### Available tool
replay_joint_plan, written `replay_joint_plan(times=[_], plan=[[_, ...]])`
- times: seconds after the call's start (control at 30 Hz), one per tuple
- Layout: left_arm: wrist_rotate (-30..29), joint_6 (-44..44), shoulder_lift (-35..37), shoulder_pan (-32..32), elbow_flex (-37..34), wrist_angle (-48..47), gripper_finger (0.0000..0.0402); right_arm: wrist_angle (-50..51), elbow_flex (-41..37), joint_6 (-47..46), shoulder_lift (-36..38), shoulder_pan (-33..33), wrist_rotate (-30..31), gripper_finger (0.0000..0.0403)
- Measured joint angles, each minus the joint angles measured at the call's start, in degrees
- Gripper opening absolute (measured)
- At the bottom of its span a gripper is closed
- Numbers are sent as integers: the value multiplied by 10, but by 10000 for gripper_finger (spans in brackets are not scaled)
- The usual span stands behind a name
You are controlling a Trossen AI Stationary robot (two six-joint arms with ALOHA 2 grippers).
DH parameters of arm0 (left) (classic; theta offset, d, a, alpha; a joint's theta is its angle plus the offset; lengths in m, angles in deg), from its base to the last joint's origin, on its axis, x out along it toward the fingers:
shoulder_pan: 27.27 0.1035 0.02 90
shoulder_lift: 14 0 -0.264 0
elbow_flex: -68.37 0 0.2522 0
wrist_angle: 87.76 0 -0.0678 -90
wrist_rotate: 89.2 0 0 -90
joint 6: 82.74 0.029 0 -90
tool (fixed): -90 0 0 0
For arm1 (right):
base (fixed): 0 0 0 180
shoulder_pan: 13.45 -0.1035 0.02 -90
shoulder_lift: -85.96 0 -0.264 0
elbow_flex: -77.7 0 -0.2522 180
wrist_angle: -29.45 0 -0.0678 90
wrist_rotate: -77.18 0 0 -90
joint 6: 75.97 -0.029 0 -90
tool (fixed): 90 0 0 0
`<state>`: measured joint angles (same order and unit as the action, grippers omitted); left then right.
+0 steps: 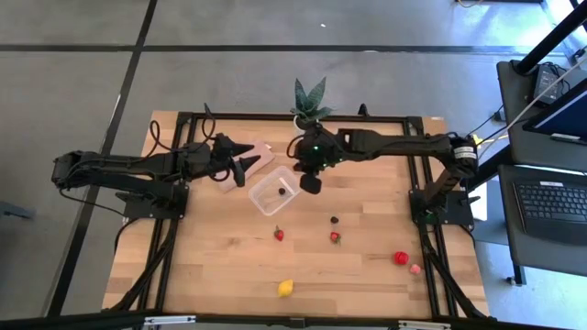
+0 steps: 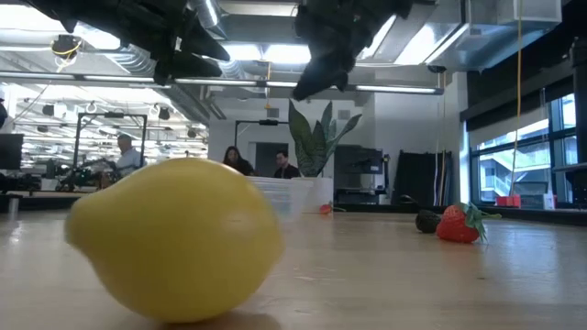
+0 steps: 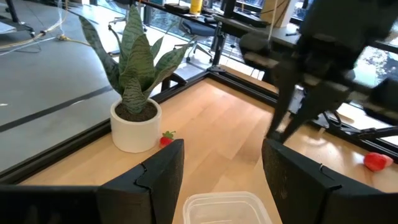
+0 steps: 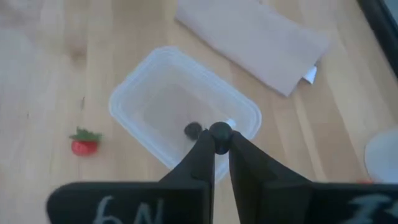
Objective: Pick and placing Produce into tupperware
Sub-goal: Put the black berry into the transparent bin, then put the black mulberry into the transparent bin
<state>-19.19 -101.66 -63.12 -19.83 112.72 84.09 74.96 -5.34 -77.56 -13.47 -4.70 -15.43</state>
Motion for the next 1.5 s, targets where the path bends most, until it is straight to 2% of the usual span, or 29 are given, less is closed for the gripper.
replay_joint_plan(times=[0.47, 0.63, 0.8, 1.0, 1.2, 1.33, 1.5], plan=[[1, 0, 0, 0, 0, -6, 207, -24, -1, 18, -137, -14, -13, 34], [1, 0, 0, 0, 0, -6, 207, -25, -1, 16, -150, -15, -16, 39], [1, 0, 0, 0, 0, -6, 207, -27, -1, 17, -150, -15, -15, 60], [1, 0, 0, 0, 0, -6, 207, -28, -1, 19, -150, -15, -16, 104], [1, 0, 0, 0, 0, -6, 207, -25, 3, 21, -150, -11, -15, 188], [1, 0, 0, 0, 0, -6, 207, 31, 38, 35, -131, -4, -16, 248], [1, 0, 0, 0, 0, -9, 207, 168, 81, 58, -67, -3, -15, 298]])
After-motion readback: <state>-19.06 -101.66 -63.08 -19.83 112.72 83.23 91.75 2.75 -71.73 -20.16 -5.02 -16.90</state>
